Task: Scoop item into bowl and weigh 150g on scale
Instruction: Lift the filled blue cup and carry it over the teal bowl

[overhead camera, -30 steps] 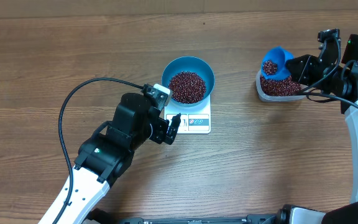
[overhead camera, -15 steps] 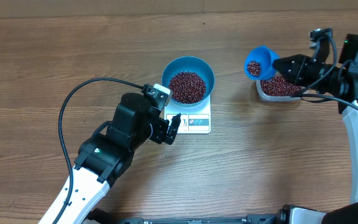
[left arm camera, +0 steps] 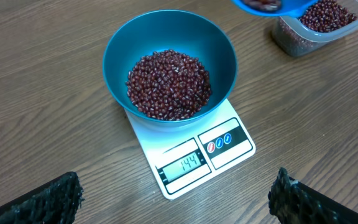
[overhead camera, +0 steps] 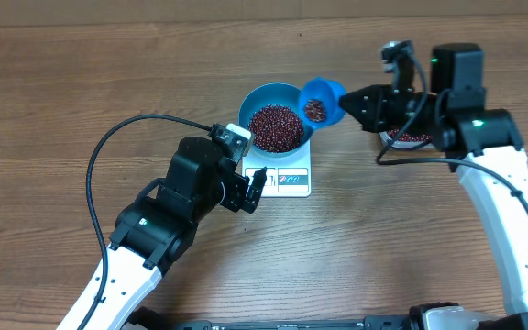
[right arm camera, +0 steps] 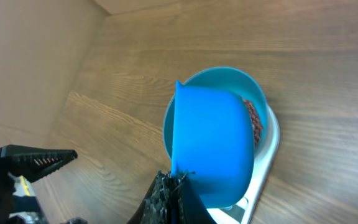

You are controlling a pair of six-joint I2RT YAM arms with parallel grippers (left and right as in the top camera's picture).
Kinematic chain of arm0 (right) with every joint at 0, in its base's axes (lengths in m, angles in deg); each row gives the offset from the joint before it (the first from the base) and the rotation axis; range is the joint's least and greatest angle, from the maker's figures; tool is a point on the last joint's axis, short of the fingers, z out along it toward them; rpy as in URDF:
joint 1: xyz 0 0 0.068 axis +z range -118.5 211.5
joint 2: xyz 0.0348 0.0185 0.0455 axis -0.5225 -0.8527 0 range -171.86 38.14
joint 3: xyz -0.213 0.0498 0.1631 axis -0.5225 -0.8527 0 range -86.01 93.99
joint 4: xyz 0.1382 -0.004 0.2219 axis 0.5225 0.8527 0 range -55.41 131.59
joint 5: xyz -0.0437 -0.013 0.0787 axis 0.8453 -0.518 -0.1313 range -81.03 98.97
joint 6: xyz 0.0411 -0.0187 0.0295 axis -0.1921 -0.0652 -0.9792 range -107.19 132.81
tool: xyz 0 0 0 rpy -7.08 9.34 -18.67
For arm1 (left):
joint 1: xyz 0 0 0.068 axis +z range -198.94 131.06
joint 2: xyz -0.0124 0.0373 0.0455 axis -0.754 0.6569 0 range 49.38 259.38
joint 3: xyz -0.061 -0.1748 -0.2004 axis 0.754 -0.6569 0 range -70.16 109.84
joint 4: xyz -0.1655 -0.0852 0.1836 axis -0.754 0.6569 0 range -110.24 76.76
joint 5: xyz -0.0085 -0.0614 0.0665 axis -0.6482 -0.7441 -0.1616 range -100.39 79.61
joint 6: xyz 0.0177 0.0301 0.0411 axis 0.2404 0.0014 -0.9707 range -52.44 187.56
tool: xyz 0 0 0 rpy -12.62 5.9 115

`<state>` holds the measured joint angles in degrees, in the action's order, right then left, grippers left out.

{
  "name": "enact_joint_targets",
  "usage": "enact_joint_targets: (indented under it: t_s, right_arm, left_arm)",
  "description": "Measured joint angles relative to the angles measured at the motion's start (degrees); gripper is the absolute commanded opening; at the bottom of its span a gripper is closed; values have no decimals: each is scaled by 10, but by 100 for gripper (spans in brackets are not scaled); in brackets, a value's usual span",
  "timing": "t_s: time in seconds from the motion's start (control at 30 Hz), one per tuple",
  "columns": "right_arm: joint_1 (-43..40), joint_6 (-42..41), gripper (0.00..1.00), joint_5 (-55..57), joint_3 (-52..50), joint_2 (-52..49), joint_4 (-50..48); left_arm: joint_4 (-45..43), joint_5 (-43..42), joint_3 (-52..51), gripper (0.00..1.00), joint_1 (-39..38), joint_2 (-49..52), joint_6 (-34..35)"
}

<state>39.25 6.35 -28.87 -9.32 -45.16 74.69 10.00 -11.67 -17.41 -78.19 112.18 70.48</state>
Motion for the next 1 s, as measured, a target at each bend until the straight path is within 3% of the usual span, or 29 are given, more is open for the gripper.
enact_joint_targets:
  t_s: [0.5,1.0]
  right_arm:
    - [155,-9,4,264,0,0,-49]
    - [224,-9,4,396,0,-35,-49]
  left_arm:
    - [0,0,0,100,0,0,0]
    - [0,0,0,99,0,0,0]
